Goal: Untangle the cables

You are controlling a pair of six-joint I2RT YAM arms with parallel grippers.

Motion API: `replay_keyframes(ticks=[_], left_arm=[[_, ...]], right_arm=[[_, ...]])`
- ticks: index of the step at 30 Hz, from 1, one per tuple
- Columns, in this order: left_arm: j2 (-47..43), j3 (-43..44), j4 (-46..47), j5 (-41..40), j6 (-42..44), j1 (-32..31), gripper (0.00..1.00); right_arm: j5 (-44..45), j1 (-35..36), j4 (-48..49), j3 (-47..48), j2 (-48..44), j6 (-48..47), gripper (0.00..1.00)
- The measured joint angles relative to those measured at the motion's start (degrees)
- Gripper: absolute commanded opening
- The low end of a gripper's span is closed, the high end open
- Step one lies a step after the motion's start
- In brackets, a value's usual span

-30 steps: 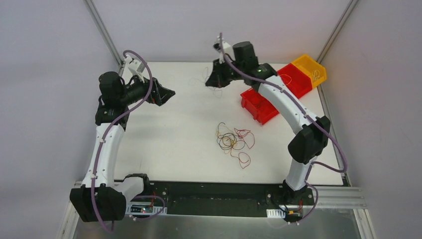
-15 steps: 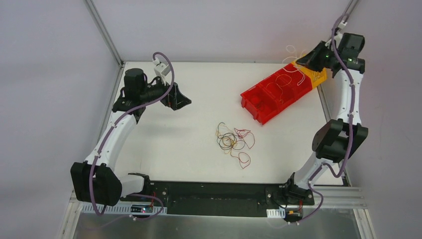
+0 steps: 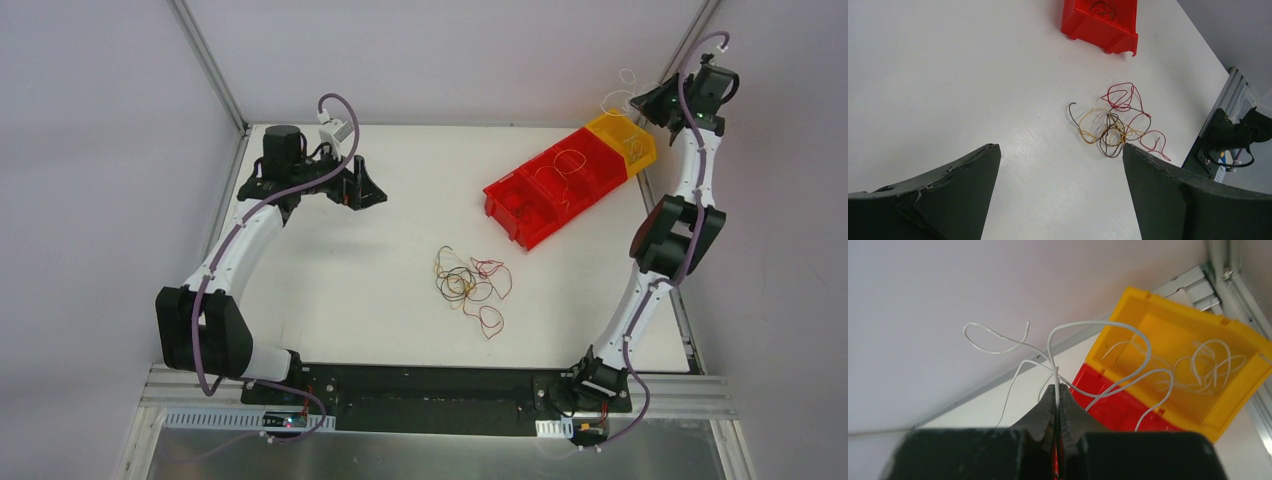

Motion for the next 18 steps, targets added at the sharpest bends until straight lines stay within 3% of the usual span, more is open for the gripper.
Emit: replay_keyframes(ticks=[8, 18], left_arm=[[1.3, 2.7, -6.0, -2.9, 0.7, 0.0, 0.98], [4.0, 6.0, -11.1, -6.3, 2.6, 0.0, 0.98]], right_arm=[[12.2, 0.2, 11.6, 6.6, 14.9, 1.6, 0.00], [18.3, 1.2, 18.3, 8.7, 22.5, -2.6, 0.01]])
